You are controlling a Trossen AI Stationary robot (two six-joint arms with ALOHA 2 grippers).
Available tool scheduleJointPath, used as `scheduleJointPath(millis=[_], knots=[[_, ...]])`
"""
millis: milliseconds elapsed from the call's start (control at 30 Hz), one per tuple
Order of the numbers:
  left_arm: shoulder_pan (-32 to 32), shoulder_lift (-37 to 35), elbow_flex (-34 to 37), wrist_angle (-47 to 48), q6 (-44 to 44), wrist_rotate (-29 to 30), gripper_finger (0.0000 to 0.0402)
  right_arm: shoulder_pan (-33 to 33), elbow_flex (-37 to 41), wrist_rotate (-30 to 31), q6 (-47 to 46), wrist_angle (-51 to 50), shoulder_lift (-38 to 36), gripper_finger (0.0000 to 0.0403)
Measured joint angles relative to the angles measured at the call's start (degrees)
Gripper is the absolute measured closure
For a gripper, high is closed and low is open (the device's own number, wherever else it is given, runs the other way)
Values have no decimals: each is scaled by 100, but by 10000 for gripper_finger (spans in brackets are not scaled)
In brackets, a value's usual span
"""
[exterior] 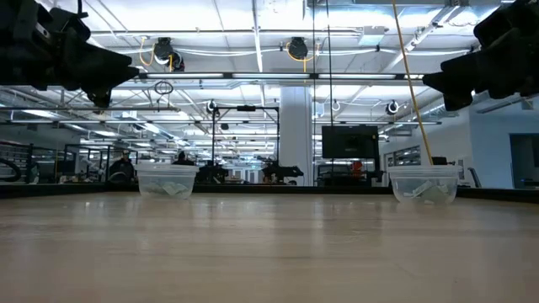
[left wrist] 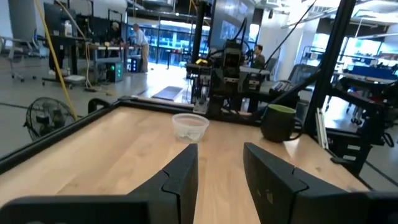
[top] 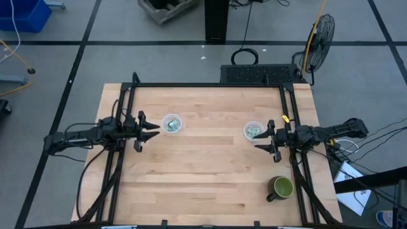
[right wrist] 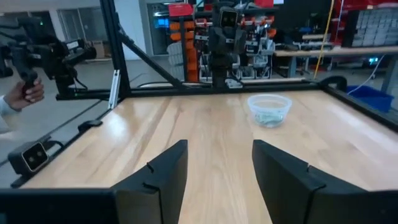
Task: Pick and place Stevia / Truvia into bins
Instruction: Return to Home Position
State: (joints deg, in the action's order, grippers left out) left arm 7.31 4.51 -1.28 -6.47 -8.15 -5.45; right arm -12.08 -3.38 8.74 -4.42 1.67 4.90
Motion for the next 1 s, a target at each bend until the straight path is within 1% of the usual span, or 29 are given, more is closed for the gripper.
scheduleJointPath(millis=[167, 267, 567, 1000], knots=[[0, 2, 0, 87, 12, 98, 270, 0, 0, -3, 396, -208, 36, 228], [0, 2, 0, 65, 4, 98, 270, 0, 2, -2, 473, -167, 80, 228], [-2, 2, 0, 66, -12, 101, 270, 0, 7, 41, 491, 638, 122, 228], [-1, 2, 0, 67, -29, 103, 270, 0, 11, 26, 491, 669, 123, 227]])
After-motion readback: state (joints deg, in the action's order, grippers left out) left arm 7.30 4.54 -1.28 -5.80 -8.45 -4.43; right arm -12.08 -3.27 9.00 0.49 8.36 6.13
